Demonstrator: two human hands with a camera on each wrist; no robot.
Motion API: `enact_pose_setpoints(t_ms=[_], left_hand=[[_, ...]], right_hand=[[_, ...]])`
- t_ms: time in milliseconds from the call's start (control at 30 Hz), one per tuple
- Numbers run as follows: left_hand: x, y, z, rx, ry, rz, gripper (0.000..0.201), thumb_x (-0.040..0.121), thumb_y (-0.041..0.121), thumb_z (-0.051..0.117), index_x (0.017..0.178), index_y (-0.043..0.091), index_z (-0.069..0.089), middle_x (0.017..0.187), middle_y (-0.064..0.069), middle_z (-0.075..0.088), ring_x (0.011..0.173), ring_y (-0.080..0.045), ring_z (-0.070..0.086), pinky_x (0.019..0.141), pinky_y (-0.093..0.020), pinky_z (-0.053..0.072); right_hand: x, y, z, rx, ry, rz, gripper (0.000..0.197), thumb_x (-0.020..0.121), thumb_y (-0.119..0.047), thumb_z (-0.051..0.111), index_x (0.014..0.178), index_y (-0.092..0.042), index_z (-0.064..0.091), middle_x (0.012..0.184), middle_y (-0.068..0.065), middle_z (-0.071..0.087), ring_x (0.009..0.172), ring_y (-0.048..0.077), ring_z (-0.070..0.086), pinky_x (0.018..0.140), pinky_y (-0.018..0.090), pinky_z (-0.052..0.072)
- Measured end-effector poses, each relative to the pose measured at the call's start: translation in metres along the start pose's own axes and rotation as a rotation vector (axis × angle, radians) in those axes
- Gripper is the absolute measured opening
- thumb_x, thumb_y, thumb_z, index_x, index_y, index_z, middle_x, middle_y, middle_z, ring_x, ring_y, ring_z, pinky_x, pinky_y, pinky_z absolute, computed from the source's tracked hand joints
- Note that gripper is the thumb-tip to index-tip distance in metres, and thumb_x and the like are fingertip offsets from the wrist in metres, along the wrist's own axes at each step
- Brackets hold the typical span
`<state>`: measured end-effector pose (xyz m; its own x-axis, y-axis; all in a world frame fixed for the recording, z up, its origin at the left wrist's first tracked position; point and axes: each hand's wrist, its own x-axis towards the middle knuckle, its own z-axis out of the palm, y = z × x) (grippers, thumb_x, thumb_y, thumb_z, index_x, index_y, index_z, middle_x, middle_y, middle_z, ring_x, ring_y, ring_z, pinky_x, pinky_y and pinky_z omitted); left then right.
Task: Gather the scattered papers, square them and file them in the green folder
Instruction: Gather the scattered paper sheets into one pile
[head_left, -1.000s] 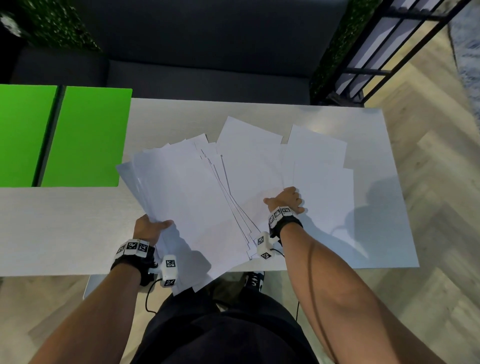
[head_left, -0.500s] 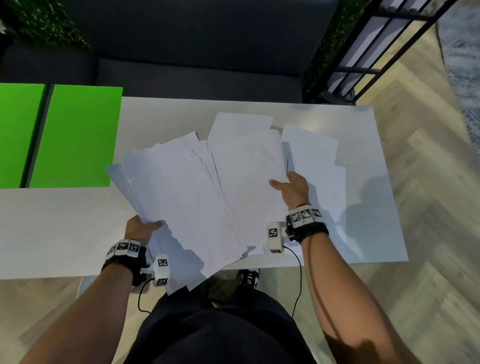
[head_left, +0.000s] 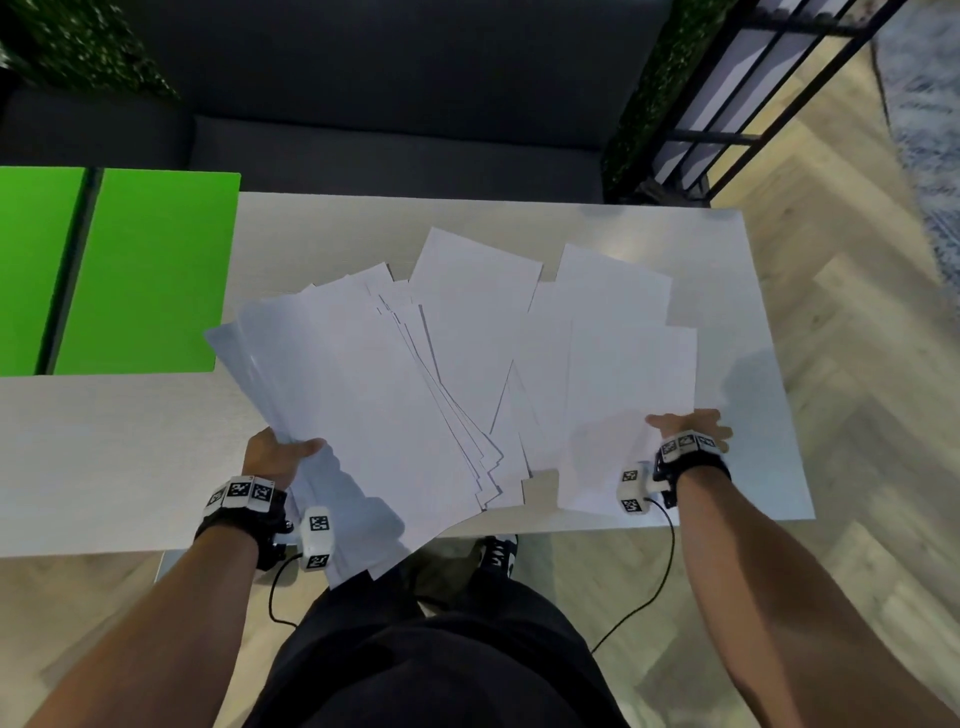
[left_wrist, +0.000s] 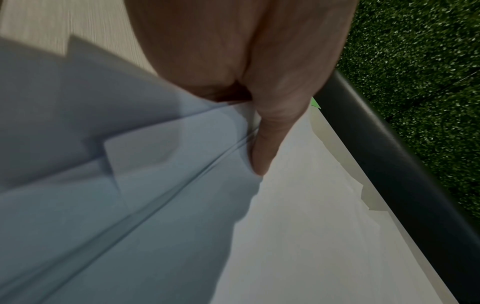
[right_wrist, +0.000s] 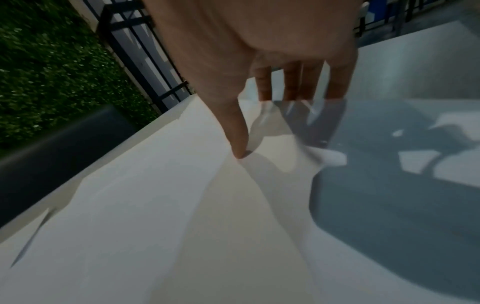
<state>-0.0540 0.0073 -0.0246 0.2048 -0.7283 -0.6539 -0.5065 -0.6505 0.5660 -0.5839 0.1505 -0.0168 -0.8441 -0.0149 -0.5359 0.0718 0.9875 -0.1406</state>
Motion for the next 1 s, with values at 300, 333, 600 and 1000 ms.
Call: enact_pose_setpoints(t_ms=[300, 333, 600, 1000], left_hand=[[-0.002, 0.004, 0.001, 0.055, 0.000, -0.013, 0.049, 0.080, 0.010, 0.083, 0.118, -0.012, 0.062, 0.120, -0.027, 0.066, 0.107, -0.040, 0.064, 0.085, -0.037, 0.047], [-0.001, 0.005, 0.001, 0.062, 0.001, -0.014, 0.048, 0.079, 0.010, 0.083, 0.116, -0.012, 0.062, 0.119, -0.027, 0.066, 0.105, -0.039, 0.064, 0.084, -0.037, 0.048], [0.000, 0.003, -0.001, 0.072, 0.001, -0.014, 0.051, 0.077, 0.014, 0.085, 0.115, -0.011, 0.062, 0.116, -0.027, 0.067, 0.104, -0.040, 0.065, 0.088, -0.042, 0.051], [0.000, 0.004, -0.002, 0.070, 0.001, -0.029, 0.053, 0.077, 0.013, 0.085, 0.117, -0.013, 0.061, 0.119, -0.028, 0.066, 0.108, -0.043, 0.064, 0.090, -0.044, 0.052]], right_hand=[[-0.024, -0.032, 0.027, -0.097, -0.058, -0.005, 0.133, 0.069, -0.066, 0.079, 0.158, -0.004, 0.001, 0.162, 0.021, 0.017, 0.149, 0.039, 0.020, 0.119, 0.054, 0.023], [-0.029, -0.039, 0.030, -0.098, -0.068, -0.009, 0.132, 0.069, -0.064, 0.080, 0.158, -0.005, 0.003, 0.162, 0.021, 0.015, 0.150, 0.038, 0.018, 0.119, 0.054, 0.023], [-0.034, -0.055, 0.032, 0.105, -0.185, -0.183, 0.085, 0.079, -0.026, 0.077, 0.149, -0.005, 0.033, 0.150, 0.019, 0.040, 0.135, 0.037, 0.045, 0.103, 0.043, 0.043], [-0.043, -0.060, -0.002, 0.136, -0.055, -0.391, 0.039, 0.085, -0.008, 0.069, 0.123, -0.004, 0.062, 0.119, 0.014, 0.068, 0.109, 0.032, 0.066, 0.078, 0.024, 0.042]])
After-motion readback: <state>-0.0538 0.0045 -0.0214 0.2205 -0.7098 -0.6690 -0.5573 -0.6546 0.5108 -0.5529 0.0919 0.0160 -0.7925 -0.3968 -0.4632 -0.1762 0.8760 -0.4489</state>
